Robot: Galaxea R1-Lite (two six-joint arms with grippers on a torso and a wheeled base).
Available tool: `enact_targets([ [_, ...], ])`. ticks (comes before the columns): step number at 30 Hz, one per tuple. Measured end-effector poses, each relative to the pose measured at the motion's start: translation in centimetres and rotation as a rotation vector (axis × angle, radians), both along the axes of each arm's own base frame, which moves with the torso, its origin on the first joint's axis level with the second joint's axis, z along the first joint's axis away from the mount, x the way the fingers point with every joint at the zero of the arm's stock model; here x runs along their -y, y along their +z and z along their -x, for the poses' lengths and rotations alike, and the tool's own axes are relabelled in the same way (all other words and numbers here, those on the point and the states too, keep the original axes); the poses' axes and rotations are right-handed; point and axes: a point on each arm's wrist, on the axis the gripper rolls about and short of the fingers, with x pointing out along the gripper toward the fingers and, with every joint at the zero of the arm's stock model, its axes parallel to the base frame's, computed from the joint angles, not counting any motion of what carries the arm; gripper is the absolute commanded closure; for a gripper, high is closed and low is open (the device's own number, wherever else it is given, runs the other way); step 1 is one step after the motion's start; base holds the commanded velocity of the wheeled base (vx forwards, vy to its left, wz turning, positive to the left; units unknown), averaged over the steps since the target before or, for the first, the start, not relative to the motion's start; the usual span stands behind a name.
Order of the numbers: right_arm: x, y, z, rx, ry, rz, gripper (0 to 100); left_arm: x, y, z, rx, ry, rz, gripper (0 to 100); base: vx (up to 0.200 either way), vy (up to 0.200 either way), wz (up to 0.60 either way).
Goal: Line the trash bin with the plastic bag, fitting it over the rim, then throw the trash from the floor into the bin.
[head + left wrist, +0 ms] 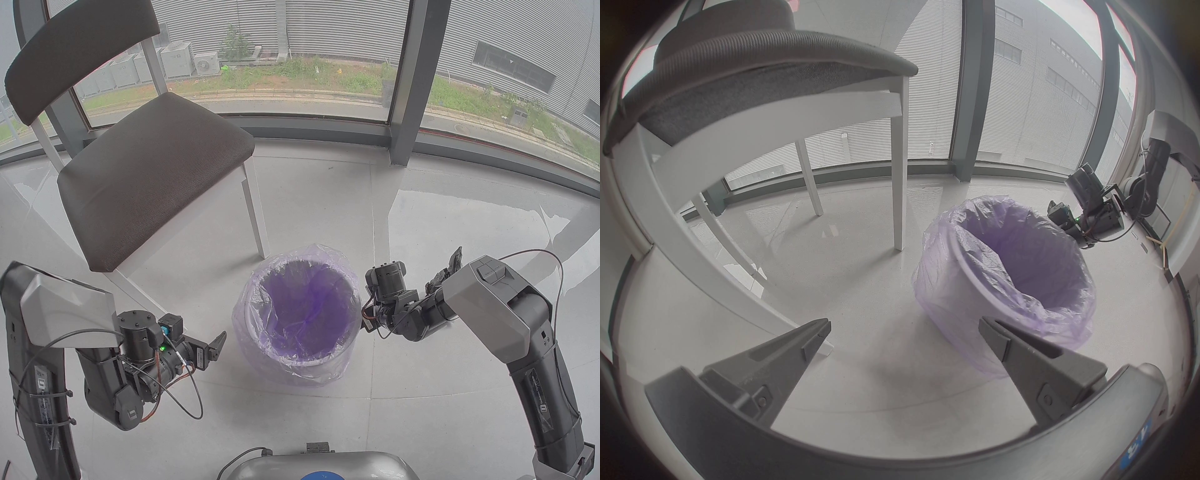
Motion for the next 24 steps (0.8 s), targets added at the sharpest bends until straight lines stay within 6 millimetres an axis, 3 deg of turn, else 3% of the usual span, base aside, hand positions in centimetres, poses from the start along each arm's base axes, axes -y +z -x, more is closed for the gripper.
enact_targets([
  [6,0.5,-0.1,1.2,-0.036,-0.006,0.006,0,0.5,-1.4,-2.1,0.017,0.002,0.004,0,0.0,0.0,0.0],
  [24,4.6,6.4,10.0,0.143,0.002,-0.089,0,2.7,-5.3,-8.9,-0.02,-0.045,0.056,0,0.0,0.0,0.0],
])
